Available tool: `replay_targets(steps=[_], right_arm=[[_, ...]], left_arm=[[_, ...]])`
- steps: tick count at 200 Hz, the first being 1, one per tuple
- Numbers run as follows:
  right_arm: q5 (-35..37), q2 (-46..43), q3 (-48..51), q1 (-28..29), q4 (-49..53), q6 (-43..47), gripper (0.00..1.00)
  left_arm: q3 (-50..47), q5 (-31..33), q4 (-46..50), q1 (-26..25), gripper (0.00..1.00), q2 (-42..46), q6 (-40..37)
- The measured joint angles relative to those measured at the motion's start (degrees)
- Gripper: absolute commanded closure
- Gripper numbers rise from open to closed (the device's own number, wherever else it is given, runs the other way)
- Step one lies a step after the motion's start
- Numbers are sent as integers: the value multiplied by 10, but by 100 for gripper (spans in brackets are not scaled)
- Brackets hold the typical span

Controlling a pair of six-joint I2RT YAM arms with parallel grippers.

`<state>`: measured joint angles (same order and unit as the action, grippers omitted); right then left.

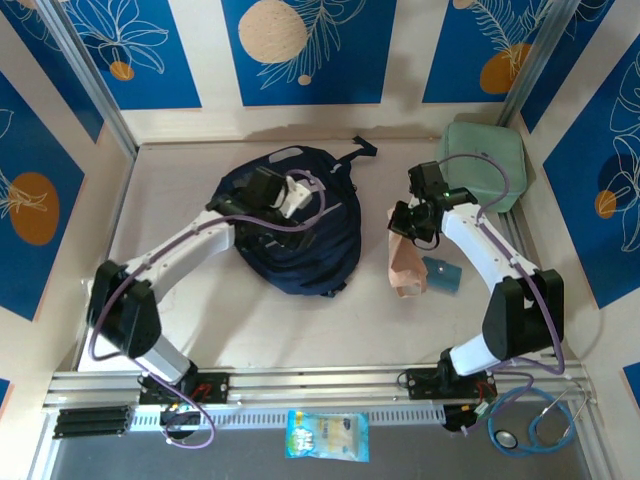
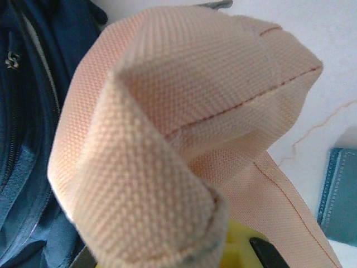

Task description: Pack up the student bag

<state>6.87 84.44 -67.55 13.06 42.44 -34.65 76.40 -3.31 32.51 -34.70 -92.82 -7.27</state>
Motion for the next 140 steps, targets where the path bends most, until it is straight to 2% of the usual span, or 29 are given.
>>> replay_targets(steps=[46, 73, 107, 140], right_arm=[[-25, -30, 28, -9, -29, -10, 99], [-35, -35, 37, -17, -40, -10, 99], [-51, -44, 51, -30, -52, -16, 99], [-68, -57, 63, -42, -62, -19, 99]], left_arm=[[101, 20, 62, -29, 10, -108, -82], [135, 36, 93, -40, 15, -146, -111], [162, 86, 106, -51, 28, -179, -122], [180, 99, 123, -57, 48, -181, -125]])
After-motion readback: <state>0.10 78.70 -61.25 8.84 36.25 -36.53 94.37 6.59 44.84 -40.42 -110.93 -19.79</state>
